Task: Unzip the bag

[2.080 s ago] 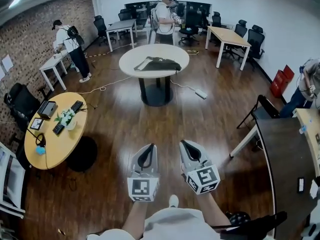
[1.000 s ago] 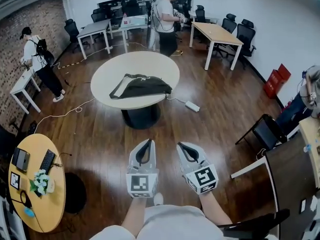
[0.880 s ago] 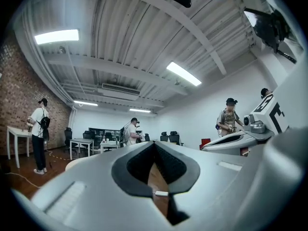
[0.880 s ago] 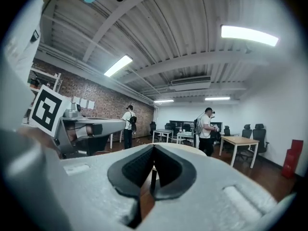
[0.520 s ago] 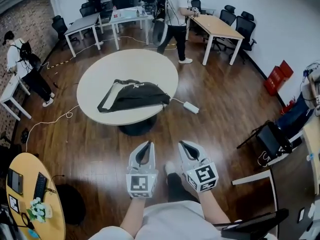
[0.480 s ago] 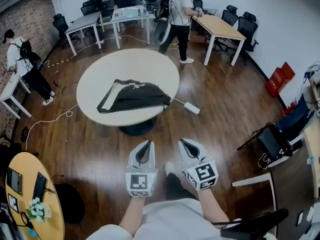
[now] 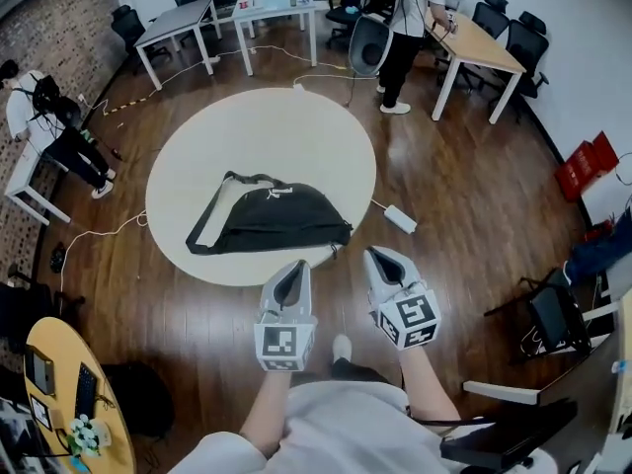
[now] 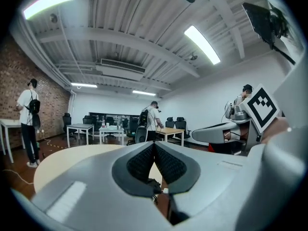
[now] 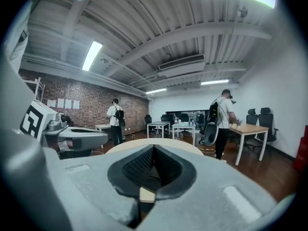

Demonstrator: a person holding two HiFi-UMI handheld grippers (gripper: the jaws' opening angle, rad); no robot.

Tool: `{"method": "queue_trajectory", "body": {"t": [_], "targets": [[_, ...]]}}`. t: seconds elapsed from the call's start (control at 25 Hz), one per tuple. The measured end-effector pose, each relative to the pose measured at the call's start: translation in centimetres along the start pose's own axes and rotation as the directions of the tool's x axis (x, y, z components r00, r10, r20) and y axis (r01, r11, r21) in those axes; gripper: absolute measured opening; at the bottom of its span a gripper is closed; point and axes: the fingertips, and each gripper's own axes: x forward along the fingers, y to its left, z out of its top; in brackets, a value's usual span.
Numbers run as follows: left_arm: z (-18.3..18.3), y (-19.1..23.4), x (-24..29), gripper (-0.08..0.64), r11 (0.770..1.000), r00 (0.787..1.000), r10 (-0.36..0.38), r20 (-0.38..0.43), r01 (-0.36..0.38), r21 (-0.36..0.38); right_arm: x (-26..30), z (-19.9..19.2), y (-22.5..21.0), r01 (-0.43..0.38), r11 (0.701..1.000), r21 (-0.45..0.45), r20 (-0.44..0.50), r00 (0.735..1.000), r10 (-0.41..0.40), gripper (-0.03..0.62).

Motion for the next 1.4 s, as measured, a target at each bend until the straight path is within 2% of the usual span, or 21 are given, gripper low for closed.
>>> {"method": "queue_trajectory", "body": {"t": [0.16,0.28,0.44,0.72,0.96,1.2,1.28,1.4], "targets": [[-5.6,1.0,3.3,0.018,1.0,0.988,-0.004,-0.155,0.003,-0.009,4.1,-4.7,-1.2,-0.022,0.998,0.063,-0.113,0.993,0.029,-0.011],[-10.0,1.5,5.3,0.018,0.998,0.964,-0.049,-0.26,0.04,-0.038,6.7,-8.2,-1.2,-0.03,0.998,0.058,-0.189,0.981,0.04,-0.011],[-14.9,1.5,8.1,0.018,0.992,0.93,-0.117,-0.349,0.095,-0.079,9.2,-13.5,-2.6,0.018,0.998,0.056,-0.287,0.958,-0.001,-0.011],[-20.4,0.9,11.1,0.018,0.984,0.884,-0.175,-0.434,0.139,-0.115,11.0,-21.2,-4.4,0.047,0.998,0.049,-0.417,0.908,-0.023,-0.011],[-23.9,-0.2,12.4,0.018,0.979,0.852,-0.198,-0.485,0.15,-0.136,13.4,-24.2,-5.5,0.012,0.999,0.04,-0.45,0.893,0.008,-0.011],[-26.2,-0.7,13.0,0.018,0.98,0.83,-0.195,-0.522,0.141,-0.142,15.5,-26.4,-5.5,-0.067,0.998,-0.01,-0.47,0.881,0.054,-0.01],[-26.7,-0.6,13.3,0.018,0.981,0.828,-0.187,-0.529,0.13,-0.143,16.1,-27.0,-5.5,-0.091,0.995,-0.033,-0.477,0.877,0.065,0.076],[-27.3,-0.4,13.6,0.018,0.983,0.825,-0.177,-0.537,0.117,-0.144,16.9,-28.0,-5.9,-0.114,0.992,-0.06,-0.489,0.87,0.07,0.086]]}}
